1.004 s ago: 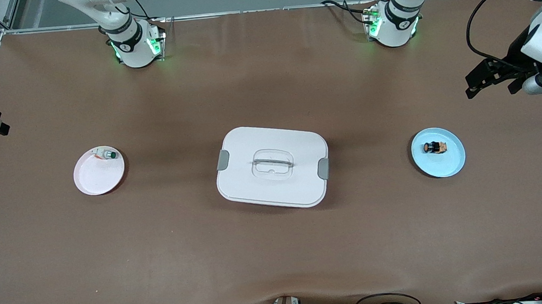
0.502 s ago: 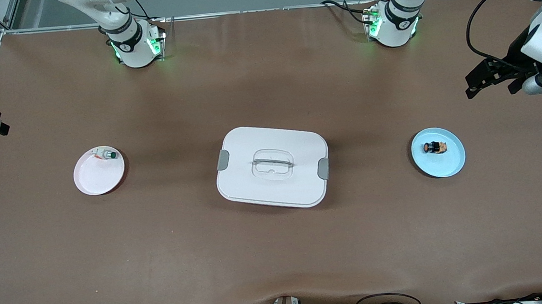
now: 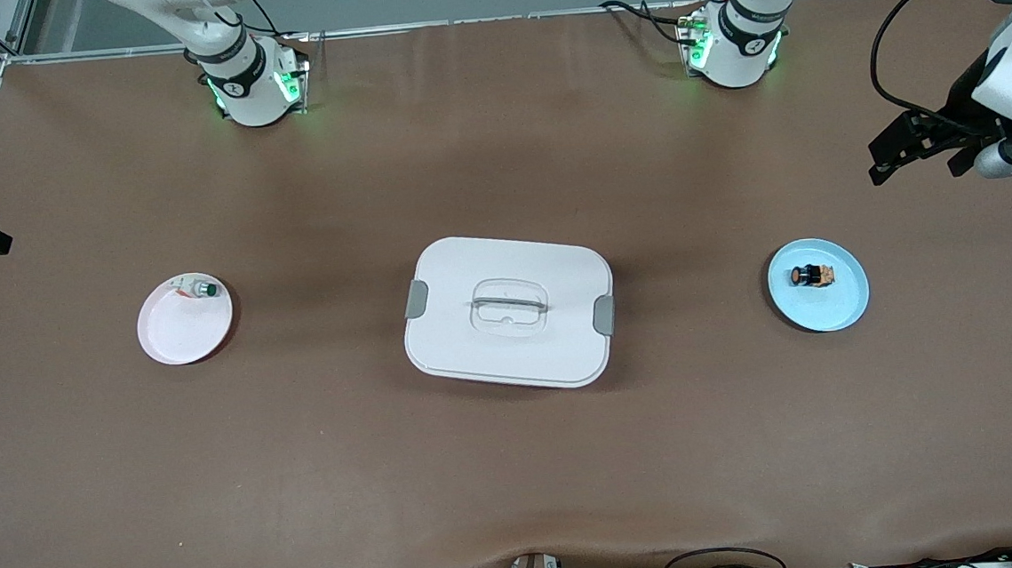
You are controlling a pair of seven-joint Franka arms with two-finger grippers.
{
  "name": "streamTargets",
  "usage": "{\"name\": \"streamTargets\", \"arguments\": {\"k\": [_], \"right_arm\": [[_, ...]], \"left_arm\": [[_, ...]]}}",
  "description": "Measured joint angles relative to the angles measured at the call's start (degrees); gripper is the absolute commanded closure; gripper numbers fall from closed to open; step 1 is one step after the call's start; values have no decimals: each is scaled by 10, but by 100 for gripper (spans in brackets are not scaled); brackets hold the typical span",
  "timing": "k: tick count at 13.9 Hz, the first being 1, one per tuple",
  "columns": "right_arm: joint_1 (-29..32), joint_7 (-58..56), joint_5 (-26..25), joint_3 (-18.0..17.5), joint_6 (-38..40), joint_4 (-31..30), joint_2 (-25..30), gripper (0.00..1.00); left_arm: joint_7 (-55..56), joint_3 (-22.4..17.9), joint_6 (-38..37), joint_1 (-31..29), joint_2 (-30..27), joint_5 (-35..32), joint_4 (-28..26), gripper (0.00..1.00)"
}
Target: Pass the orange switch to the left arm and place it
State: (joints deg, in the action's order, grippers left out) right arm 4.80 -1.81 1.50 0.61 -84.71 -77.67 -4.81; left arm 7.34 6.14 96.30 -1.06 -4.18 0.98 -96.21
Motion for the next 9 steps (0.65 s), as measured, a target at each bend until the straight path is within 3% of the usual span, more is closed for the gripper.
{"name": "streamTargets", "arguments": {"k": [9], "right_arm": [[0, 0, 16, 0, 1, 0, 0, 0]], "left_arm": [[0, 0, 0, 0, 0, 0, 0, 0]]}}
